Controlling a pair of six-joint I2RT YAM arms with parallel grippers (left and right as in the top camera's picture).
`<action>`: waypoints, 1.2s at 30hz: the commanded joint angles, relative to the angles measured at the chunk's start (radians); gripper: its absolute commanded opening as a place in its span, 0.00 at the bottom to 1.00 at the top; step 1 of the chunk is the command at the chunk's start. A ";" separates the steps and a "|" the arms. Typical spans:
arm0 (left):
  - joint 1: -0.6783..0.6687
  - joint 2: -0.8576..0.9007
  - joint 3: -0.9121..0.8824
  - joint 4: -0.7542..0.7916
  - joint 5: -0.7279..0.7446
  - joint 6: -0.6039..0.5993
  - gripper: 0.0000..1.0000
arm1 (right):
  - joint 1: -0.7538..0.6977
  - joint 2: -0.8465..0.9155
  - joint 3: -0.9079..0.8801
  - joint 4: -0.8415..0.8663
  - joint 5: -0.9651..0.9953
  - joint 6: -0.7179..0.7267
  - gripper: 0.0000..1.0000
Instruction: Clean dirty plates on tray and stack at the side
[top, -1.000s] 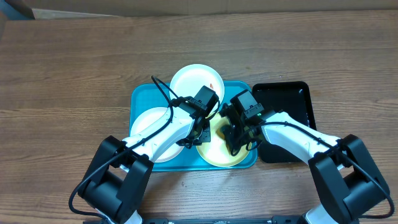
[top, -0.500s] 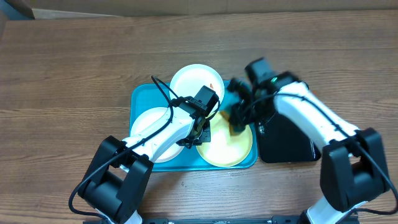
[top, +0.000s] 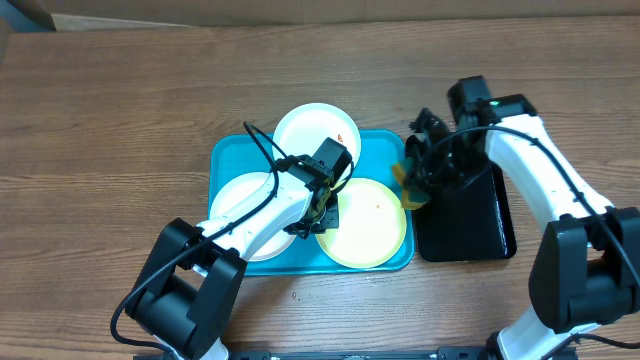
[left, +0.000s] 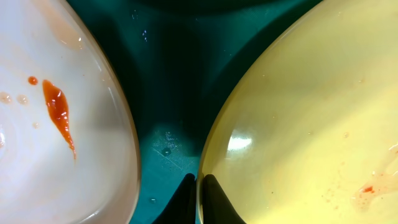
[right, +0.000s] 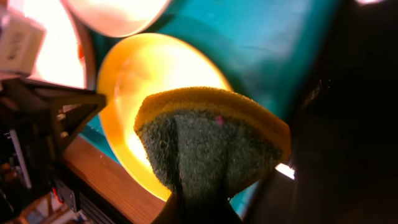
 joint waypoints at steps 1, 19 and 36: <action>0.002 0.013 0.018 0.003 -0.002 0.019 0.07 | 0.086 -0.010 -0.021 0.042 -0.039 -0.024 0.04; 0.002 0.013 0.018 0.003 -0.003 0.019 0.07 | 0.280 -0.009 -0.226 0.340 0.327 0.130 0.33; 0.002 0.013 0.018 0.001 -0.003 0.019 0.07 | 0.280 -0.008 -0.272 0.376 0.387 0.146 0.12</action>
